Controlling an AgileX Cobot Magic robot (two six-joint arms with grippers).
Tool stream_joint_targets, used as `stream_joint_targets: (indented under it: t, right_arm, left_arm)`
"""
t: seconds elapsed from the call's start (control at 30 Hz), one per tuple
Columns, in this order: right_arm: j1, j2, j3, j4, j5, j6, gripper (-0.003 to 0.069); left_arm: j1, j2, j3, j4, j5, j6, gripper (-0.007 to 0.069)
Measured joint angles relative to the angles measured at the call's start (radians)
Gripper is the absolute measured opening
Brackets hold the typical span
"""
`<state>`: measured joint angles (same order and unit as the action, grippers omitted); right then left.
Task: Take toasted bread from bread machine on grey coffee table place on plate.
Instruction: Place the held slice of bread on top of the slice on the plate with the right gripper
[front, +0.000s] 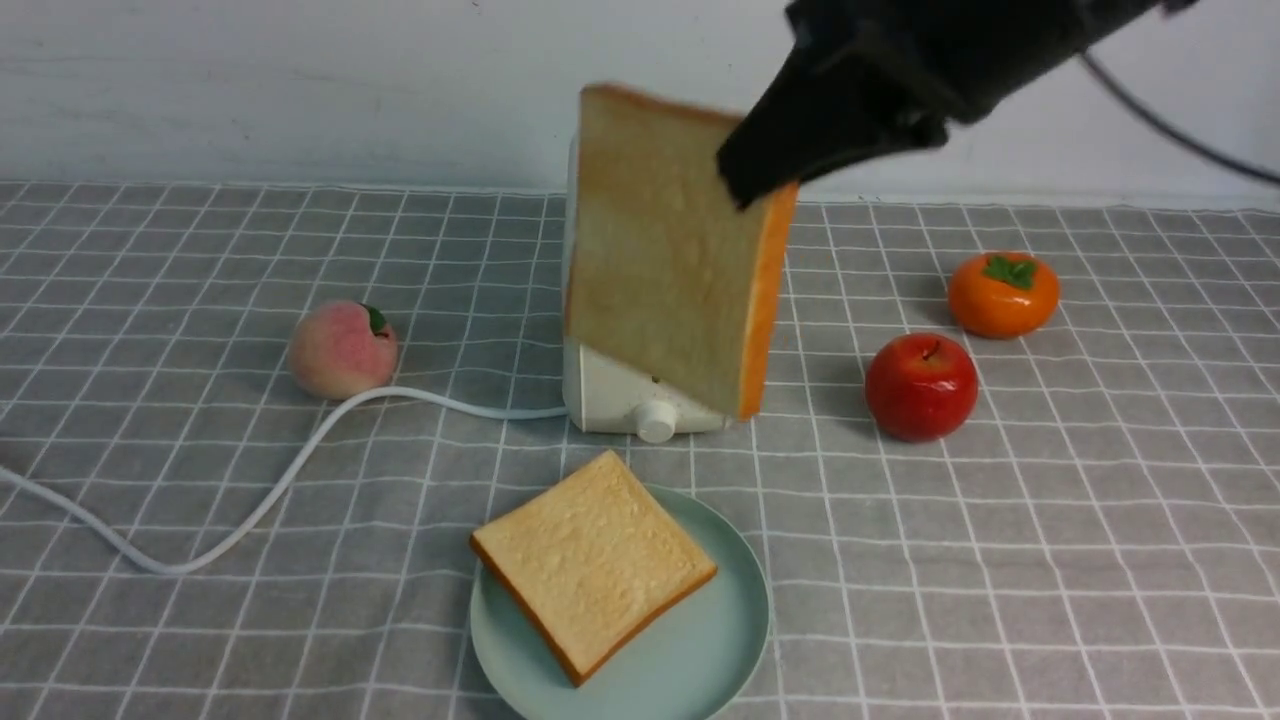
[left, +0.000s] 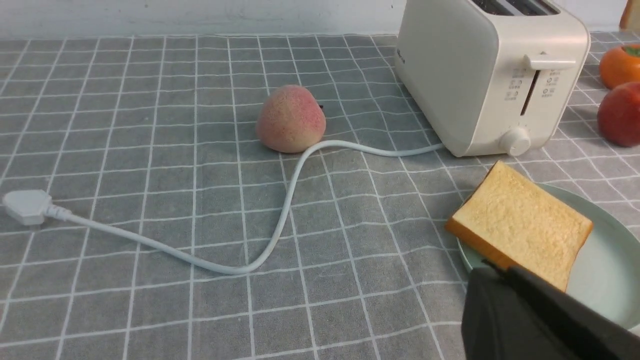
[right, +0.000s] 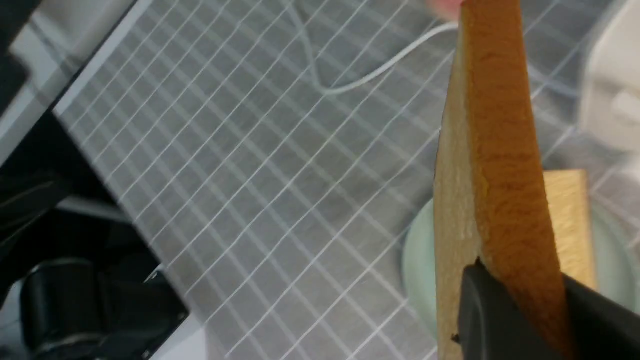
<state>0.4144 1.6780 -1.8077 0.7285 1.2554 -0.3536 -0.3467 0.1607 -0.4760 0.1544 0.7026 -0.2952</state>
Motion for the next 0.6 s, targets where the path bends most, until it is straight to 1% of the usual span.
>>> stream_joint_targets:
  t: [0.1, 0.13, 0.17, 0.2, 0.27, 0.6]
  right_arm:
    - [0.000, 0.039, 0.141, 0.119, -0.005, -0.101, 0.0081]
    - [0.000, 0.043, 0.150, 0.126, -0.007, -0.112, 0.0081]
    - [0.000, 0.073, 0.210, 0.179, -0.011, -0.152, 0.0081]
    - [0.000, 0.081, 0.222, 0.185, -0.012, -0.156, 0.0081]
    - [0.000, 0.130, 0.273, 0.235, -0.023, -0.202, 0.0081]
    - [0.000, 0.302, 0.292, 0.257, -0.085, -0.213, 0.0081]
  left_arm:
    - [0.000, 0.000, 0.001, -0.018, 0.001, 0.000, -0.0014]
    - [0.000, 0.000, 0.001, -0.021, 0.001, 0.000, -0.0014]
    - [0.000, 0.000, 0.001, -0.025, 0.004, 0.000, -0.0014]
    - [0.000, 0.000, 0.001, -0.026, 0.004, 0.000, -0.0014]
    - [0.000, 0.000, 0.001, -0.029, 0.011, 0.000, -0.0014]
    - [0.000, 0.000, 0.001, -0.038, 0.047, 0.000, -0.0014]
